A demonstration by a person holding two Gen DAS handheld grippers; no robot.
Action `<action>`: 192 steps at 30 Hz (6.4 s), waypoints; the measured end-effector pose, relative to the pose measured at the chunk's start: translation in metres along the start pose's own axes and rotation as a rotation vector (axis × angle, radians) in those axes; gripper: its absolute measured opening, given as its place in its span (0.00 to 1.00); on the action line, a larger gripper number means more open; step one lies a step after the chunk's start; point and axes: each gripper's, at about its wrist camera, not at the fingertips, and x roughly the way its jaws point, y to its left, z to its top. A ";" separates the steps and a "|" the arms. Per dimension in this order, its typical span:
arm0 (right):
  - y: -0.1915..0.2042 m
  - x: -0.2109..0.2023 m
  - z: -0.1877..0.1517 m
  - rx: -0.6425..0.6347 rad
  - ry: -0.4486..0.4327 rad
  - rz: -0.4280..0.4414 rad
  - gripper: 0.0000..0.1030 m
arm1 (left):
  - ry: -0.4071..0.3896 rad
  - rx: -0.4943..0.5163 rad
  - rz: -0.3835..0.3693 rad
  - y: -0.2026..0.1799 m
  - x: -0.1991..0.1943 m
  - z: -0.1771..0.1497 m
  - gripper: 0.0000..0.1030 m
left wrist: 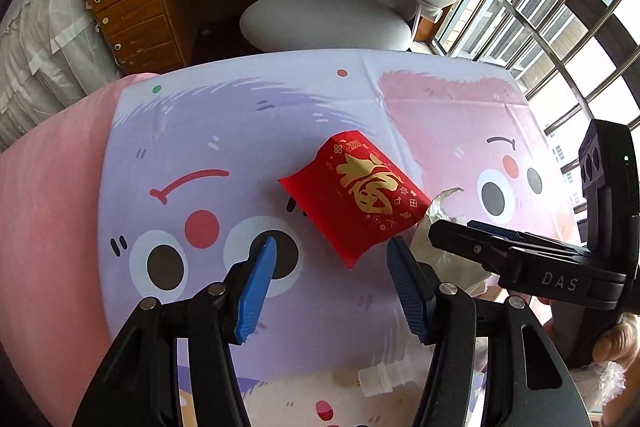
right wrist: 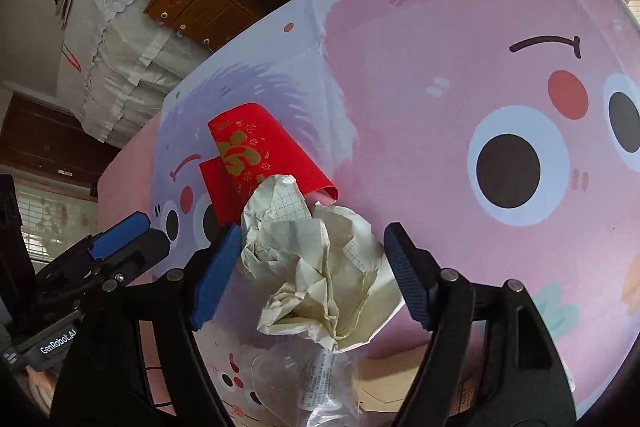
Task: Collect trash
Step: 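Reach the right tool to the white crumpled paper while the left tool approaches the red packet, then grasp the white crumpled paper with the right tool while the left tool grasps the red packet, then carry the white paper and red packet down over the trash bin, then open both tools to drop the paper and red packet into the bin, then raise both open tools from the bin back over the table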
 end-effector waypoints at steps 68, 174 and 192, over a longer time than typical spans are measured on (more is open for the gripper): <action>0.031 -0.156 -0.154 -0.123 -0.258 -0.053 0.49 | -0.019 -0.132 -0.058 -0.055 -0.086 -0.063 0.10; -0.104 -0.151 -0.533 -0.278 0.041 -0.214 0.69 | -0.226 -0.138 0.119 -0.156 -0.160 -0.530 0.87; -0.043 -0.274 -0.438 -0.346 -0.176 -0.090 0.70 | -0.379 -0.121 0.223 -0.178 -0.278 -0.442 0.87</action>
